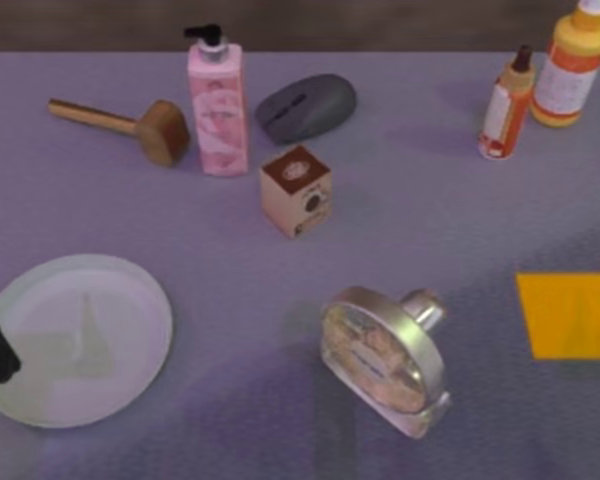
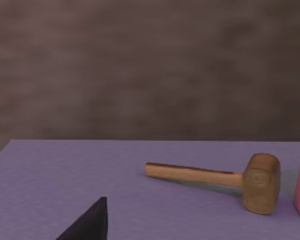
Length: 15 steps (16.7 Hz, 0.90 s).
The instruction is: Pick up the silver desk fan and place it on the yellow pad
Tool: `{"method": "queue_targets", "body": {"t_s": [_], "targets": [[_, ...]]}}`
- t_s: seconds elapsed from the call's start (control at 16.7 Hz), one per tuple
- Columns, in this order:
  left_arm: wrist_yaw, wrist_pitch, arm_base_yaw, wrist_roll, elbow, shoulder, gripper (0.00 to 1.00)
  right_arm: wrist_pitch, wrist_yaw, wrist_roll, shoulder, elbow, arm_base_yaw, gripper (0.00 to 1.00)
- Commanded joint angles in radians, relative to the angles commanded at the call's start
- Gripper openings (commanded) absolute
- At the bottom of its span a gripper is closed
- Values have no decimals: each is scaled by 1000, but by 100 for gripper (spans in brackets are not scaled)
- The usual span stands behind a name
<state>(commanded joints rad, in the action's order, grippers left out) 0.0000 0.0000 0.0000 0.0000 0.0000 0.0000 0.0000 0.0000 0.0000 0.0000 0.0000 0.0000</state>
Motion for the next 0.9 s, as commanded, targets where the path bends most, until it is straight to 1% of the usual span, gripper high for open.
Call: {"method": "queue_targets", "body": {"t_s": [0.24, 0.42, 0.6, 0.9], "targets": [[0, 0, 0, 0, 0, 0, 100, -30, 0, -2, 31, 30, 17, 100], [0, 0, 0, 0, 0, 0, 100, -148, 1, -8, 157, 149, 80, 100], [0, 0, 0, 0, 0, 0, 100, -321, 4, -10, 376, 346, 173, 100], [0, 0, 0, 0, 0, 0, 100, -643, 3, -5, 870, 795, 365, 100]]}}
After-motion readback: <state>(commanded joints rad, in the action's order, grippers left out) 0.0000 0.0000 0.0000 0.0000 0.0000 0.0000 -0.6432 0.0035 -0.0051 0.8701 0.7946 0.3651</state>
